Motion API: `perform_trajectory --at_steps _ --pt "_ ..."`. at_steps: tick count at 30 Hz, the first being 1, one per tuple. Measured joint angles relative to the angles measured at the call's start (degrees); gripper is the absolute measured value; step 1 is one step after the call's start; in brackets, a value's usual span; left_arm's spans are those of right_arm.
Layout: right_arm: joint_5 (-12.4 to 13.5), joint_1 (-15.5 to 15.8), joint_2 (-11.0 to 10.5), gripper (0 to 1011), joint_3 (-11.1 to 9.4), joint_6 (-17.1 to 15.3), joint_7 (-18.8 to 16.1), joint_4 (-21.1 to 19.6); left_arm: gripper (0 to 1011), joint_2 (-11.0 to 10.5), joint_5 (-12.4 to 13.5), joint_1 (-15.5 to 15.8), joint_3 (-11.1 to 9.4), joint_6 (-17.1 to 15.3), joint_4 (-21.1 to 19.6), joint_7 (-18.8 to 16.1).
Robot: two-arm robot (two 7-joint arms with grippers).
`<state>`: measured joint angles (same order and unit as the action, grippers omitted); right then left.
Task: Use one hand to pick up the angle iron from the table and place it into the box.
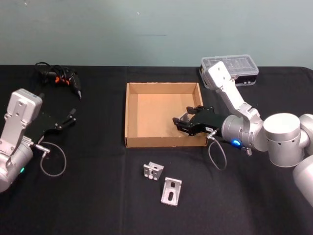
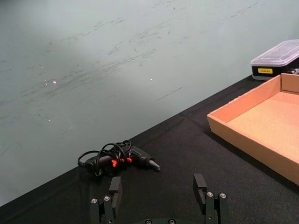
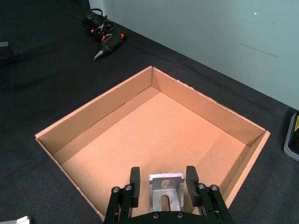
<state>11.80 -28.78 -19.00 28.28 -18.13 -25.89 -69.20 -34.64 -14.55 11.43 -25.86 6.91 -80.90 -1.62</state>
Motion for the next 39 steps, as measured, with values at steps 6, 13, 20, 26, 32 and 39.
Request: perform_trajectory --at_steps 6,13,20,26,32,39 --pt "-0.2 0.4 0.0 769 -0.5 0.5 0.0 -0.1 1000 0.0 0.0 0.0 0.0 0.0 0.0 0.0" --pt "0.2 2.0 -0.6 958 -2.2 2.2 0.4 -2.5 1000 0.0 0.0 0.0 0.0 0.0 0.0 0.0" --pt "2.7 5.6 -2.6 1004 -4.9 3.7 0.5 -8.3 1000 0.0 0.0 0.0 0.0 0.0 0.0 0.0" --pt "5.0 8.9 -6.0 1004 -6.3 3.8 -1.1 -15.2 1000 0.0 0.0 0.0 0.0 0.0 0.0 0.0" --pt "7.4 12.0 -11.4 1004 -6.9 3.0 -4.7 -23.0 1000 0.0 0.0 0.0 0.0 0.0 0.0 0.0" --pt "9.8 14.5 -16.8 1004 -7.1 2.4 -8.6 -29.2 1000 0.0 0.0 0.0 0.0 0.0 0.0 0.0"
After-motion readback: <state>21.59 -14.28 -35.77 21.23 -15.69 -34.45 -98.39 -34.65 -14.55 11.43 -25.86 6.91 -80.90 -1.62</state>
